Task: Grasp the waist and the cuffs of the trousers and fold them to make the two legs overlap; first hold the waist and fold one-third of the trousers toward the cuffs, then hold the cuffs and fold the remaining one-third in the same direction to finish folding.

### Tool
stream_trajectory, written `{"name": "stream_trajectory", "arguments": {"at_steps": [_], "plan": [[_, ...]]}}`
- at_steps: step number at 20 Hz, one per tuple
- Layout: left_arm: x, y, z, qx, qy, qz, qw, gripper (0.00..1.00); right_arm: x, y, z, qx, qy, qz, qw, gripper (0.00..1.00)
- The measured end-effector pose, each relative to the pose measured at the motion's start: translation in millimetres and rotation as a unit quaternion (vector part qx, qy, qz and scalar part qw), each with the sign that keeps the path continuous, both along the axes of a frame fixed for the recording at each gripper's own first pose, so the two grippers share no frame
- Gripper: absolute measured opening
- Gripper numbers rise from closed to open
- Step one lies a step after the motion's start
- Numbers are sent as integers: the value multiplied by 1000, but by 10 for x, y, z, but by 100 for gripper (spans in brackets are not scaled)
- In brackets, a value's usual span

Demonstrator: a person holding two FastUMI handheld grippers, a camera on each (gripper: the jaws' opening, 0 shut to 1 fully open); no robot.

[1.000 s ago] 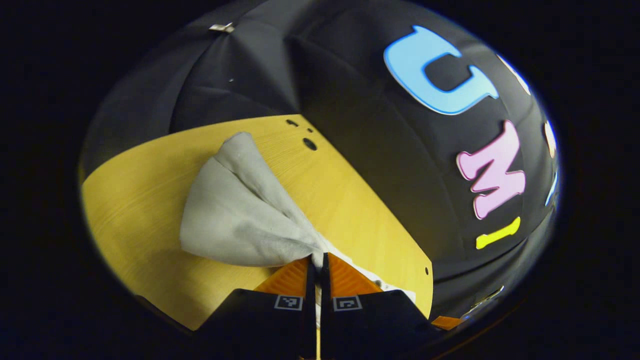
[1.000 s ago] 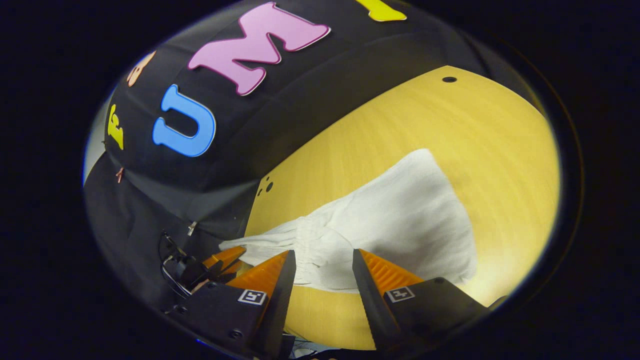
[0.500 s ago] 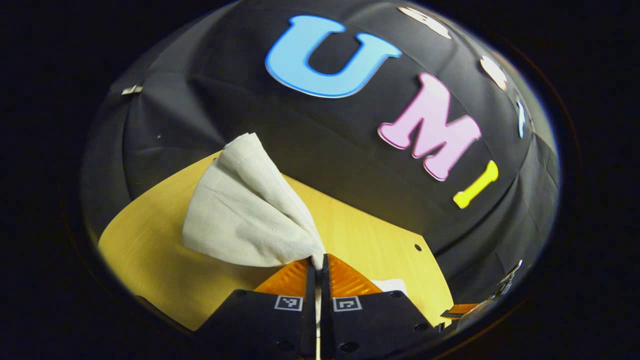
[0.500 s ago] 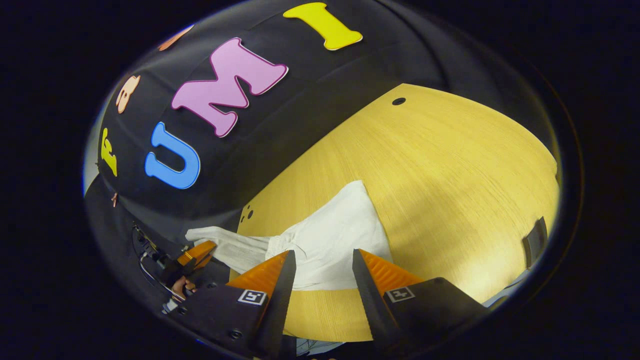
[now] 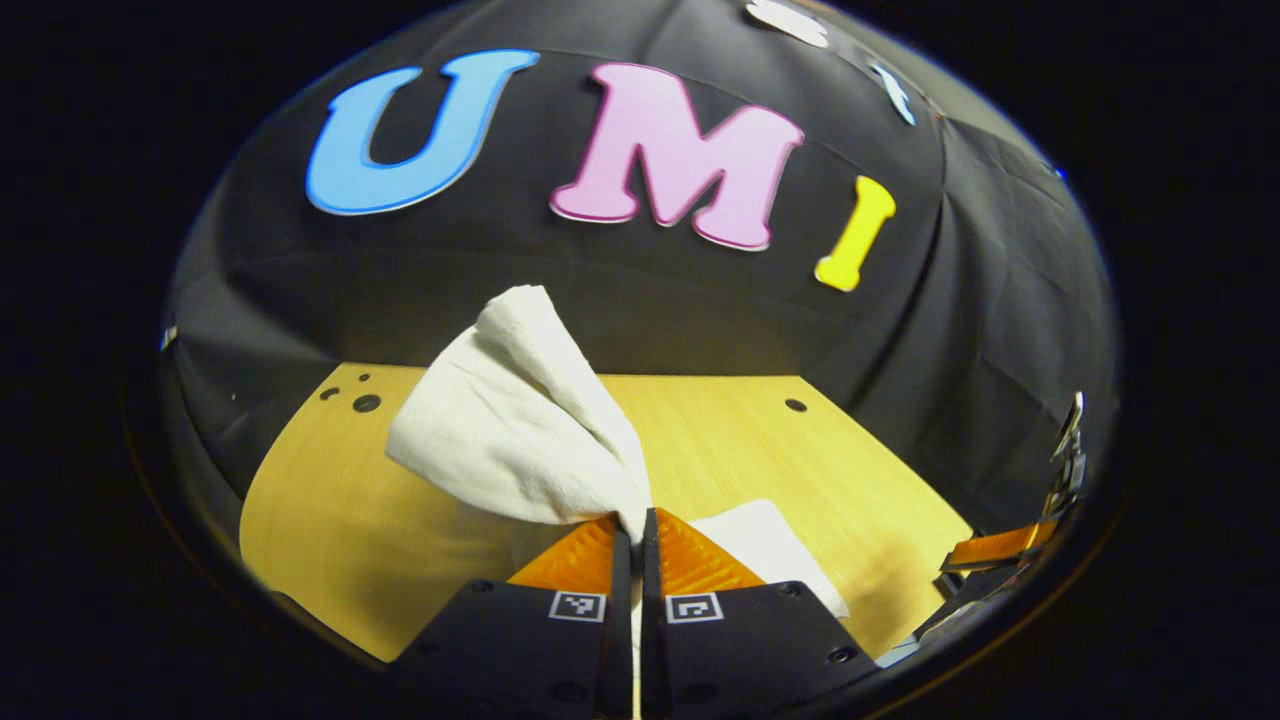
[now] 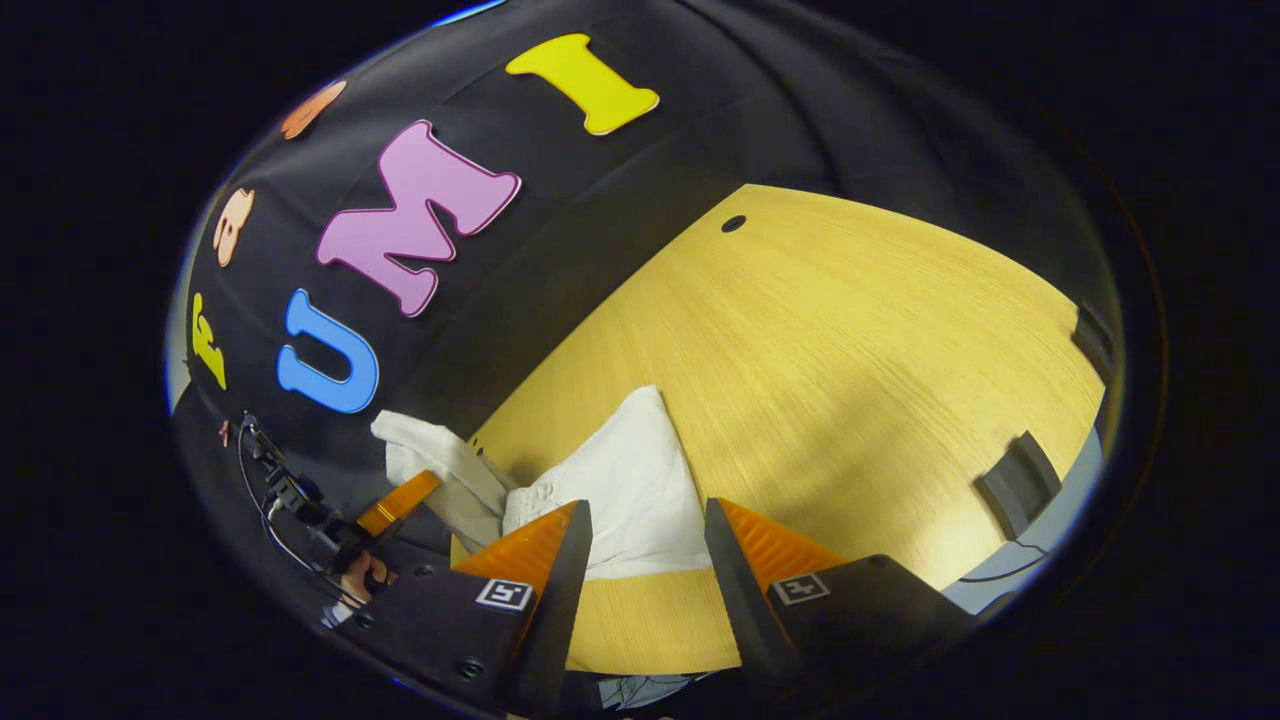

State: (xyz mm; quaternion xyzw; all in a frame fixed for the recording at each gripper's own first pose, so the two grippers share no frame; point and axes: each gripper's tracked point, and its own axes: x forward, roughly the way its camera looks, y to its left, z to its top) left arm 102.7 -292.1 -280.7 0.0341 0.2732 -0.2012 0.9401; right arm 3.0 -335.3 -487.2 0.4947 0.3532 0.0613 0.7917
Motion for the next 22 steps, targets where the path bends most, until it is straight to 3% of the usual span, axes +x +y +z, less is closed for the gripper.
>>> {"name": "stream_trajectory", "arguments": {"at_steps": [8, 13, 16, 19, 22], "plan": [[-127, -532, -502, 148, -11, -74, 986, 8, -56, -480, -204, 5, 19, -35, 999, 71], [-282, -820, -680, 247, -48, -152, 956, 8, -99, -735, -351, 12, 31, -58, 998, 71], [-455, -889, -924, 281, -35, -192, 940, 8, -114, -835, -420, 15, 36, -67, 997, 71], [-680, -944, -1072, 296, -21, -222, 929, 17, -127, -895, -467, 20, 39, -75, 996, 71], [-952, -1089, -1124, 277, -2, -253, 927, 34, -128, -890, -490, 22, 40, -75, 996, 71]]}}
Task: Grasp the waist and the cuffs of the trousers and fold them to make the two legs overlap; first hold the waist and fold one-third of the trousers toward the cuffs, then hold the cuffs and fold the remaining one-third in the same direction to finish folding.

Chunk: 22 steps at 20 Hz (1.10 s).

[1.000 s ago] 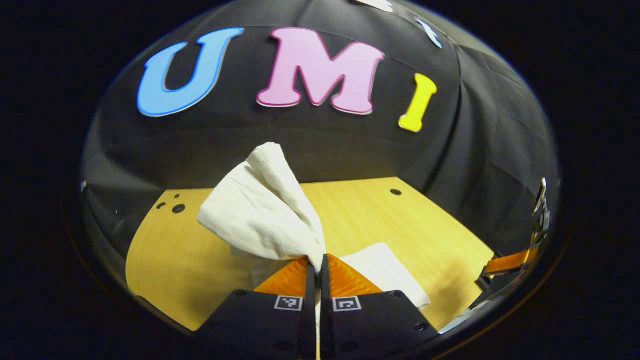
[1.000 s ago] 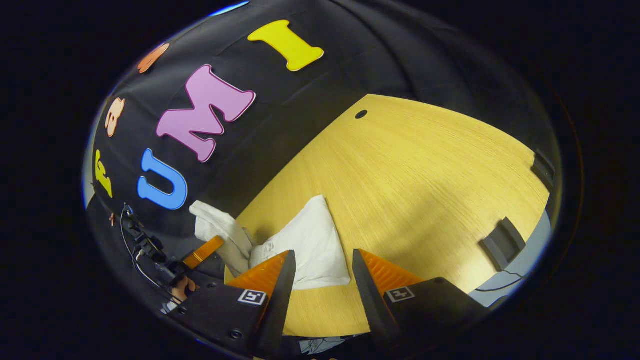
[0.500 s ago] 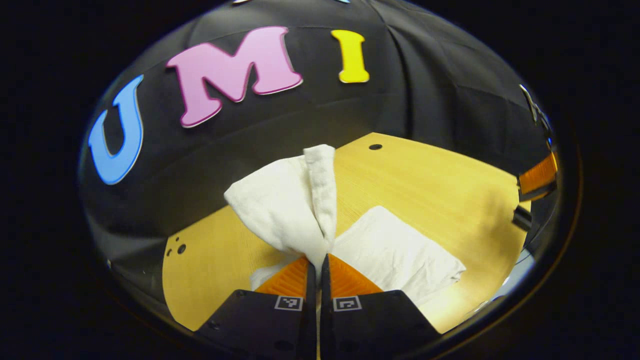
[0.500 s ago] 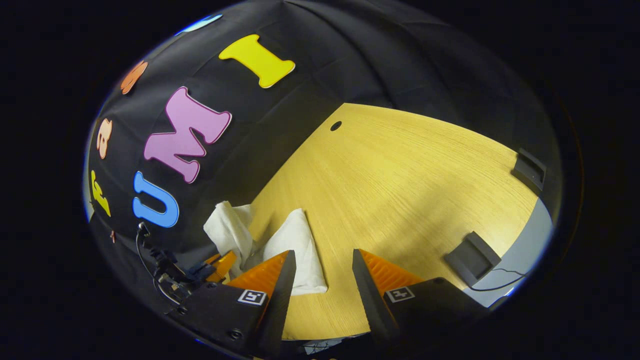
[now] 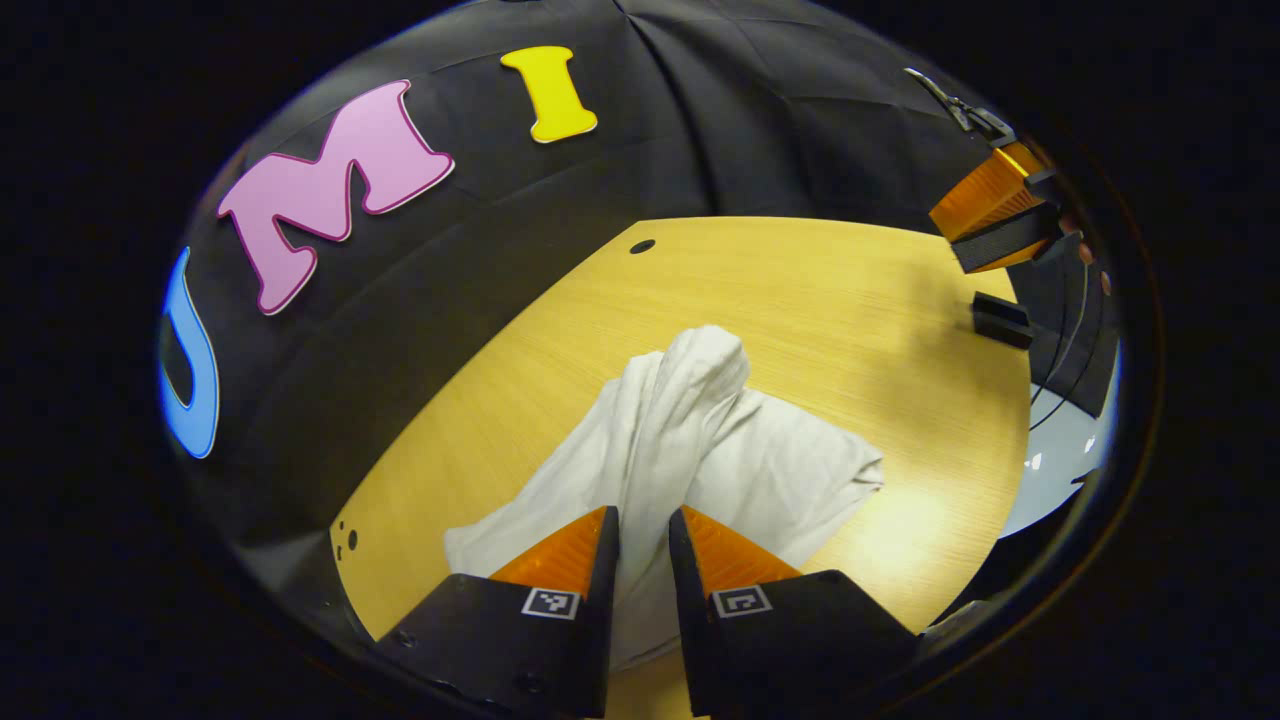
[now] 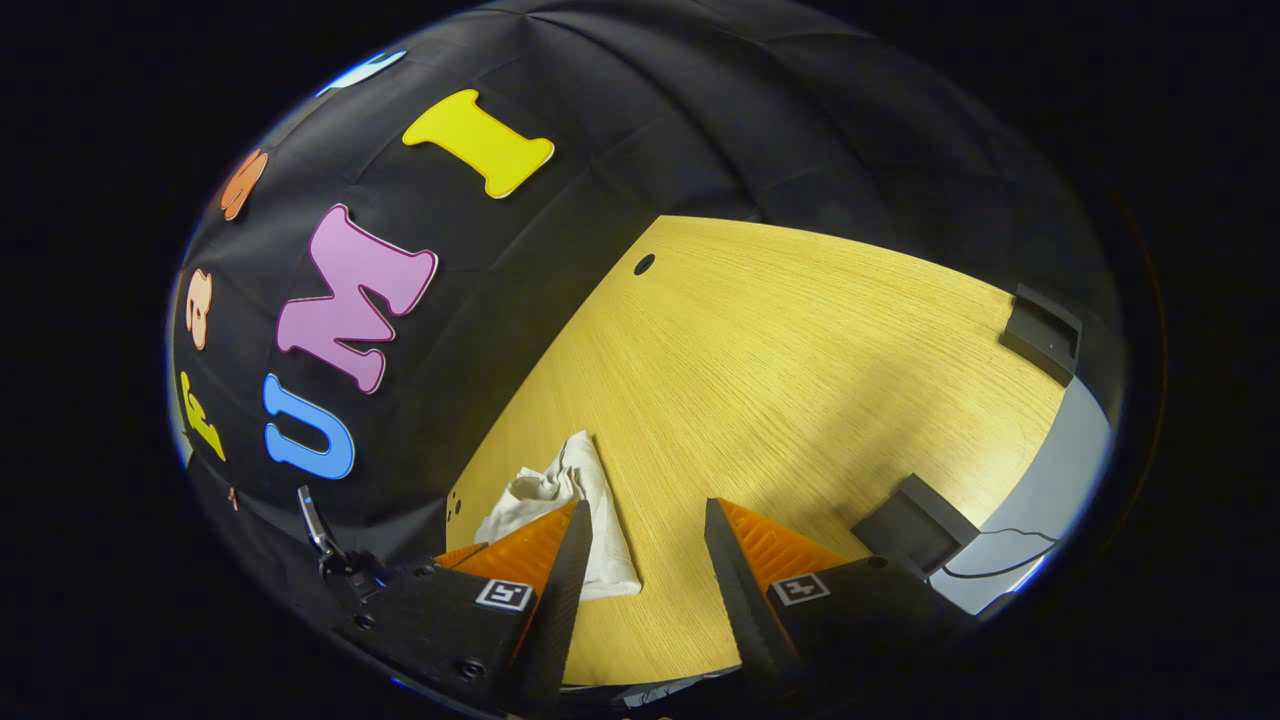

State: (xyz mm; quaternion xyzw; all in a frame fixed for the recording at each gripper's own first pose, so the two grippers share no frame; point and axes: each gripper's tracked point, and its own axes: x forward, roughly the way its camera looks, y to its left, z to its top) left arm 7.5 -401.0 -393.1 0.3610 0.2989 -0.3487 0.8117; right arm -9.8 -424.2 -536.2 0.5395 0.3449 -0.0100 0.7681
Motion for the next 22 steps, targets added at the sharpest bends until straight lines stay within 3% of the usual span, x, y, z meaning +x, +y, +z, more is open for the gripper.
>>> {"name": "stream_trajectory", "arguments": {"at_steps": [1, 5, 8, 12, 17, 18, 22], "plan": [[-133, -91, -2, -13, 18, -10, 1000, 30, -7, 21, -5, 1, 0, 2, 1000, 71], [-625, -398, 104, -85, 107, -25, 990, 37, 12, 146, 52, 0, -8, 16, 1000, 71], [-780, -385, 320, -156, 167, 26, 973, 63, 62, 332, 230, -14, -34, 47, 998, 71], [-536, -66, 673, -218, 162, 126, 954, 80, 168, 669, 592, -32, -81, 89, 992, 71], [-263, 687, 1261, -265, 119, 224, 930, 86, 349, 1040, 1037, -60, -131, 129, 981, 73], [-251, 815, 1397, -272, 108, 237, 926, 86, 389, 1098, 1139, -70, -142, 137, 978, 86], [-229, 1336, 1702, -303, 67, 294, 904, 88, 521, 1189, 1555, -144, -192, 154, 958, 98]]}}
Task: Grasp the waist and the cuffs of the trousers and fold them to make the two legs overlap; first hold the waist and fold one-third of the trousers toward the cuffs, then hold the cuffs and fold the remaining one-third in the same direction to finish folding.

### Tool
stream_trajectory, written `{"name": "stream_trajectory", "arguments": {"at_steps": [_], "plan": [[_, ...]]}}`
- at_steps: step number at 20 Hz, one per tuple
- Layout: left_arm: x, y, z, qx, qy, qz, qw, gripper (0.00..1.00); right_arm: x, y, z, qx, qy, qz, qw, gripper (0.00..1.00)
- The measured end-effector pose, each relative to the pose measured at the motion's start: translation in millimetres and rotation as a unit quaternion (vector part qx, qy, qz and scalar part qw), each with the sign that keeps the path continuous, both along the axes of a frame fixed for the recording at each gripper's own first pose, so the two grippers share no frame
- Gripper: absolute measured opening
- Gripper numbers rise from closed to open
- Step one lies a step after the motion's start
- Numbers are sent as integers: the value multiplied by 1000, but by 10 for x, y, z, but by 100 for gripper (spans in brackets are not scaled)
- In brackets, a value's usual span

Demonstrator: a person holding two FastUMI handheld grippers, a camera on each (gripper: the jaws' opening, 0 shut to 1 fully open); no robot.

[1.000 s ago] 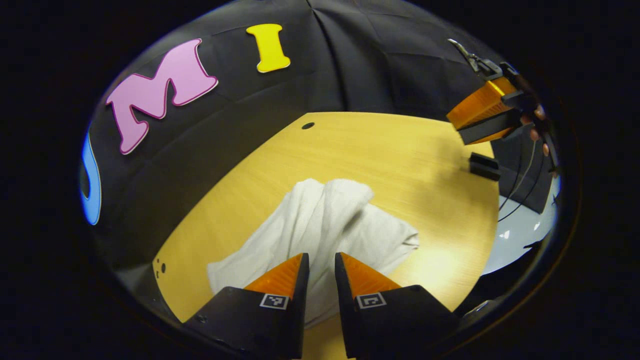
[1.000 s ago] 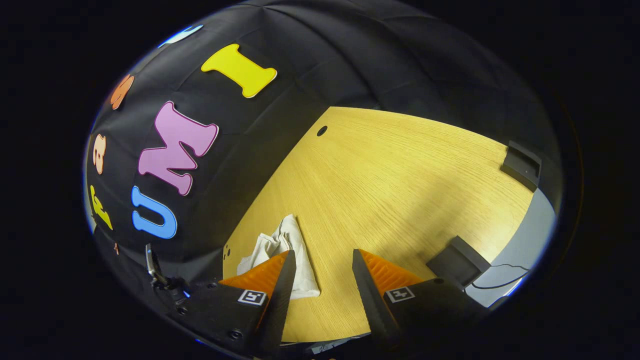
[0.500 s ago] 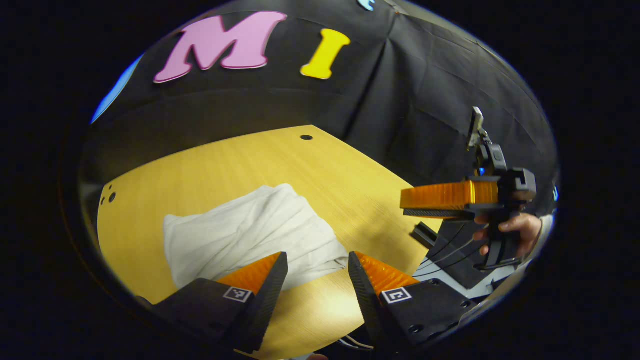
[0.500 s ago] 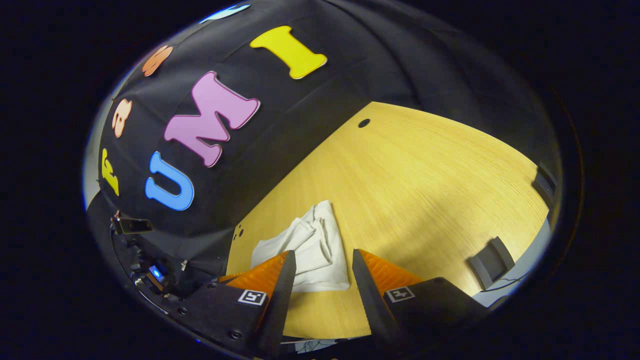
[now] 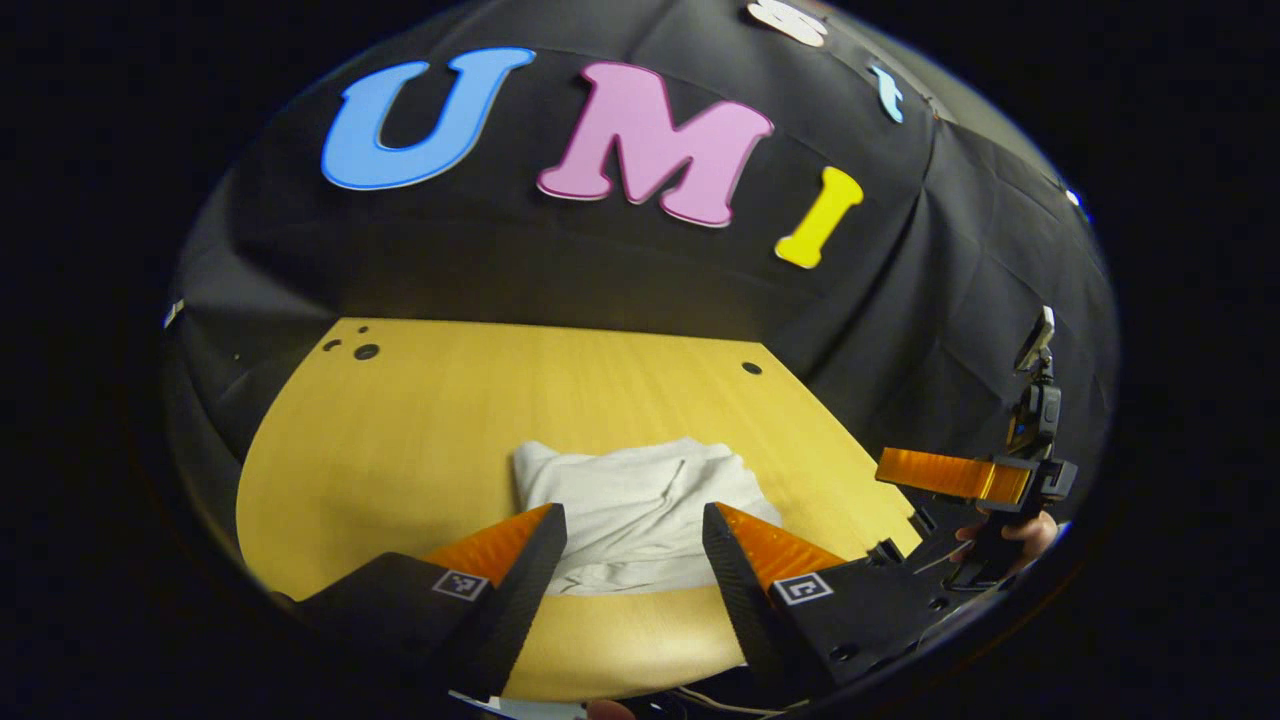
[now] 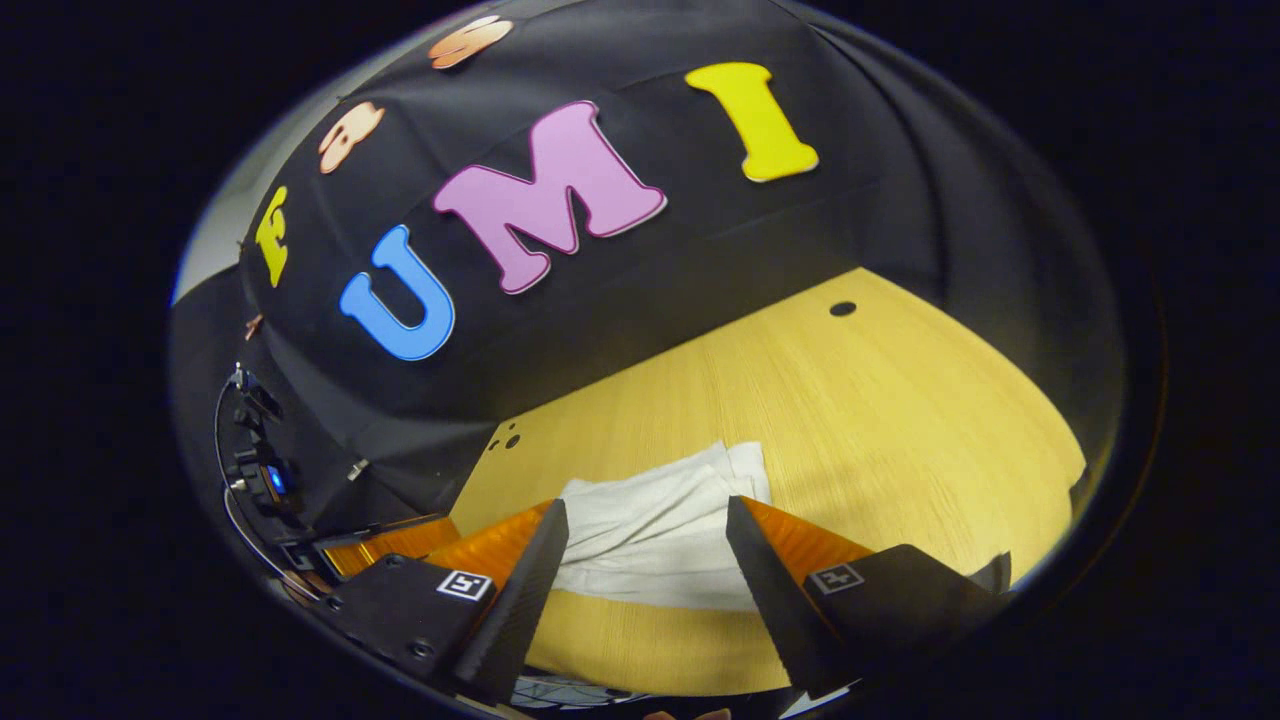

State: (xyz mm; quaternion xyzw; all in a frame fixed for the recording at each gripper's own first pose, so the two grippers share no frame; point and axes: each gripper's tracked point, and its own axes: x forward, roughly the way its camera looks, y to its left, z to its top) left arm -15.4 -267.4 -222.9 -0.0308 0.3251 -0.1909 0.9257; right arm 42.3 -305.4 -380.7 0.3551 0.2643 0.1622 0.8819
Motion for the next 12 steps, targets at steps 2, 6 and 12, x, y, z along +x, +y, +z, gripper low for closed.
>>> {"name": "stream_trajectory", "arguments": {"at_steps": [2, 6, 12], "plan": [[6, 197, 80, -5, -8, 31, 999, 89, 27, 74, 154, -42, -33, 5, 999, 98], [-56, 441, 172, -5, -19, 68, 997, 89, -4, 429, 252, -102, -72, 48, 991, 98], [-181, 644, 95, -10, -15, 92, 996, 89, 73, 860, 224, -80, -43, 87, 992, 99]]}}
